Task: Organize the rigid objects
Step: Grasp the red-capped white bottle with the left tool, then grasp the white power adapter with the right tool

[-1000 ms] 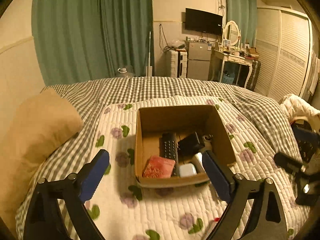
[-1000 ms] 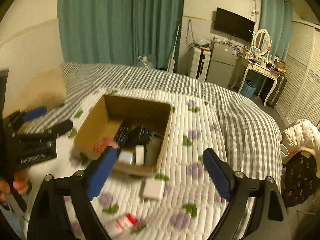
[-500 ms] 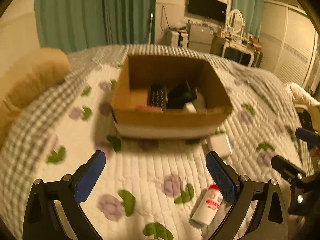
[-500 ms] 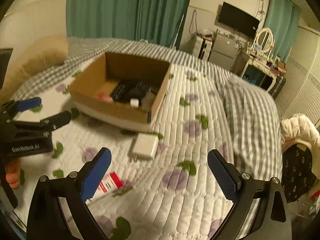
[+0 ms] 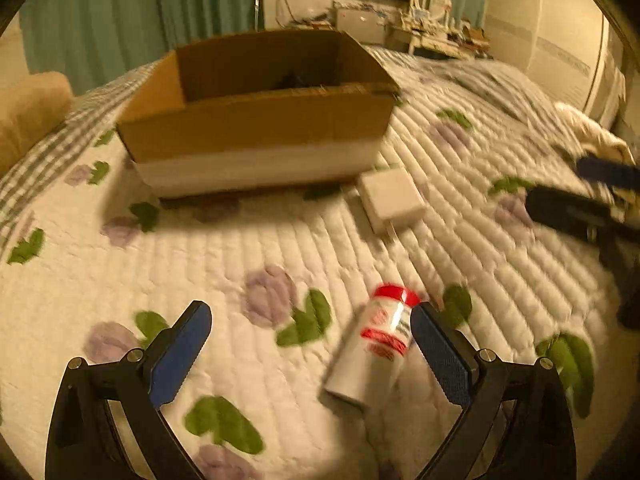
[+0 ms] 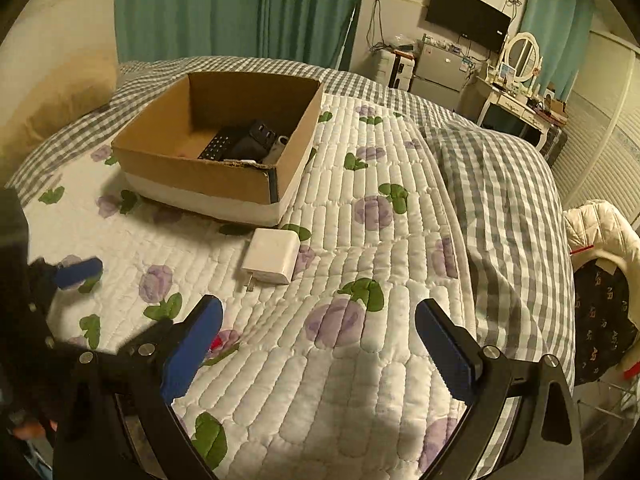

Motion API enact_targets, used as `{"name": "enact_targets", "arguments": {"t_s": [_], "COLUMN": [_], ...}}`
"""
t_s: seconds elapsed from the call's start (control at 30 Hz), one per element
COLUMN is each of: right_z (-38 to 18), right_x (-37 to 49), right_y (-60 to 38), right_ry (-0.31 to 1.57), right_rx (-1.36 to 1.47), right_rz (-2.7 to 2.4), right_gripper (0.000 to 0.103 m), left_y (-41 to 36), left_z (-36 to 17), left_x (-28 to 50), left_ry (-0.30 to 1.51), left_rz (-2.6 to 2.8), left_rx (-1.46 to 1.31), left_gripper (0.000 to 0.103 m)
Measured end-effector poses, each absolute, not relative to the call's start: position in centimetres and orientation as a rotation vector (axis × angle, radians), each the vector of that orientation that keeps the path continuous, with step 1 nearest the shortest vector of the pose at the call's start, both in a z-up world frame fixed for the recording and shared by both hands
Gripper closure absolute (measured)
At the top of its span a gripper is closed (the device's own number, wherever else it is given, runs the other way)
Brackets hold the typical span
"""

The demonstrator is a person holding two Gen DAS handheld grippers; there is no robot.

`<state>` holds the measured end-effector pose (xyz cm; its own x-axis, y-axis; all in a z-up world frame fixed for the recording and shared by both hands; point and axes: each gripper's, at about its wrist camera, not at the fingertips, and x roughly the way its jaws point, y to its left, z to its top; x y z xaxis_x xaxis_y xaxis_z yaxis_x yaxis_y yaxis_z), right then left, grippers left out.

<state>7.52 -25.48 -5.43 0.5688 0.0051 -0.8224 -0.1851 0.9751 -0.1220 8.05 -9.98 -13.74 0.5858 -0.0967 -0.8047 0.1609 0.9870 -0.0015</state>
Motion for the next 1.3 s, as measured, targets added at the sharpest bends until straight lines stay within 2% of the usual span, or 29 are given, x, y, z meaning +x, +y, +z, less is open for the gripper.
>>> {"name": "enact_targets", "arguments": {"t_s": [0.13, 0.23, 0.3, 0.4, 0.63, 0.97, 1.3], "right_z": [-6.0, -6.4, -6.4, -6.3, -6.0, -5.4, -11.3], "right_x": [7.6, 7.7, 7.7, 7.9, 9.0, 11.9, 18.3], "right_y": [-25.3, -25.2, -25.2, -25.4, -25.7, -23.2, -20.9], "right_ry": [0.974, 0.982, 0.985, 0.984, 0.994, 0.967, 1.196], "right_rx": [-0.208, -0.213, -0.211, -0.196, -0.189, -0.293, -0.320], "right_rz": [0.113, 0.116, 0.113, 0.118, 0.117, 0.201, 0.244], "right_gripper": [0.006, 0.006, 0.006, 0.006, 0.006, 0.006, 0.006], "left_y": [-10.8, -11.2, -11.8, -12.3, -11.6, -7.1, -5.4], "left_z": [-15.4, -16.0, -16.2, -16.4, -15.7, -11.9, -11.4], "left_x": [8.1, 8.3, 8.2, 7.9, 7.9, 10.8, 14.0], "left_ry": [0.991, 1.028, 1.034, 1.050, 1.058, 0.964, 0.936], "left_rz": [-0.197, -0.262, -0.274, -0.307, -0.289, -0.105, 0.020], "left_rx": [0.072, 0.039, 0.072, 0.076, 0.047, -0.012, -0.012], "left_gripper": [0.019, 0.040, 0.045, 0.060, 0.064, 0.067, 0.067]}}
